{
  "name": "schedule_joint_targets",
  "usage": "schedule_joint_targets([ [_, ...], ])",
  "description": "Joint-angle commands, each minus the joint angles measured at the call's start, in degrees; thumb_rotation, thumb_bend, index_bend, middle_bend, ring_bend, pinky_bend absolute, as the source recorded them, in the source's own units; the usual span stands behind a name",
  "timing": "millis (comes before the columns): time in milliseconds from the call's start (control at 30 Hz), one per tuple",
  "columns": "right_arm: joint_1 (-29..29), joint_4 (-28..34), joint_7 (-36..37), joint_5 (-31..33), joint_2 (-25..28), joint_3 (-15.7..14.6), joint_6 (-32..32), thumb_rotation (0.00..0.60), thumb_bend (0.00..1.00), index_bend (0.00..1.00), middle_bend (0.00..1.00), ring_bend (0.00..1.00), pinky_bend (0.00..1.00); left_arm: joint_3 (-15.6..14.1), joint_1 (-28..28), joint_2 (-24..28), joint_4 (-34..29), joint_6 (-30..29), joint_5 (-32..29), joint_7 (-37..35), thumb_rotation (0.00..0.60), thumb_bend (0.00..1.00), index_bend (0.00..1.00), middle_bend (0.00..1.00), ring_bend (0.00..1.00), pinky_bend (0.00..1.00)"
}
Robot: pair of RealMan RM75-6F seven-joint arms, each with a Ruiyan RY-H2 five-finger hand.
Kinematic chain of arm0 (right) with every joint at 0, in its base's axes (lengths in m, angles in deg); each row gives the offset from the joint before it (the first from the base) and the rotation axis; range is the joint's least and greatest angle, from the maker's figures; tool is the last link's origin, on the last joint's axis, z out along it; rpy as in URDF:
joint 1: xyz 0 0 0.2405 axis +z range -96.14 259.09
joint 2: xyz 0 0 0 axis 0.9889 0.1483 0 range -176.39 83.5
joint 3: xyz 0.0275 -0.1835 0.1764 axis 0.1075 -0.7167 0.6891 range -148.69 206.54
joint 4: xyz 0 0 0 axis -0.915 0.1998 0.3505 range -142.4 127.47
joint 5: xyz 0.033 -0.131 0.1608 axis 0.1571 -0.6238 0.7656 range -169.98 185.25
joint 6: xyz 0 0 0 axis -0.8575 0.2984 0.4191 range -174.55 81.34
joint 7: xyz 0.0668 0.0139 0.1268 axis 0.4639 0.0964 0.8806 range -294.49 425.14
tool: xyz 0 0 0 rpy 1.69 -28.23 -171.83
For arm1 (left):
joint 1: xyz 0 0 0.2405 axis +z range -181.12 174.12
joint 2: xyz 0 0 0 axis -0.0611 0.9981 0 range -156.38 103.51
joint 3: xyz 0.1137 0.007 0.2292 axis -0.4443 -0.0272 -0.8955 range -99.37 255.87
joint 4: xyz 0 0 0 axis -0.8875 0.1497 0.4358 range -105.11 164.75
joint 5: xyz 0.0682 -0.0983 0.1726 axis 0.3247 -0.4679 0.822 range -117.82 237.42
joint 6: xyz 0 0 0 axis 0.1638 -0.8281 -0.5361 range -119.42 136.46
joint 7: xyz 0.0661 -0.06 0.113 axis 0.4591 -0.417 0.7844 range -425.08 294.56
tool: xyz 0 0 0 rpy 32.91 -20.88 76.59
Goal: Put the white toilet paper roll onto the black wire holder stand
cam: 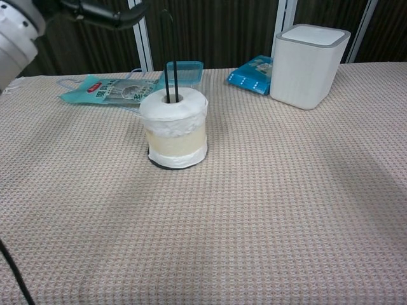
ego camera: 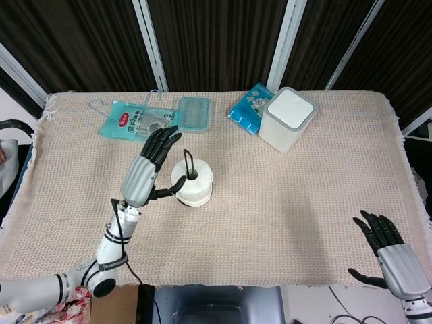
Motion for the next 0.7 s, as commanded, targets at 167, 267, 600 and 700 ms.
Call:
schedule_joint_targets([
  [167,0.19,0.37,-2.36,0.05,-0.68,-0.37,1.45,0.6,0.14,0.0,0.0,0.0,0.0,-19.22,14.96,11.65,1.27,-7.38,10.31,-4.27,0.6,0.38,0.0,0.0,0.0,0.05],
  [267,0.29,0.59,-3.63,0.2,-1.2,-0.38,2.06,0.6,0.14,0.0,0.0,0.0,0.0,-23.97,21.1,11.29,9.29,-11.21,11.5,-4.37,0.6,0.38,0.0,0.0,0.0,0.05],
  [600,0.5,0.97,-6.74,0.54,-2.5,-0.44,3.4,0.6,0.14,0.0,0.0,0.0,0.0,-22.68,28.64,7.15,22.66,-13.49,7.79,-0.06,0.6,0.4,0.0,0.0,0.0,0.02],
  [700,0.5,0.99,-6.84,1.0,-2.58,-0.29,3.48,0.6,0.14,0.0,0.0,0.0,0.0,-21.31,29.48,6.48,23.59,-13.97,7.17,3.35,0.6,0.4,0.0,0.0,0.0,0.02],
])
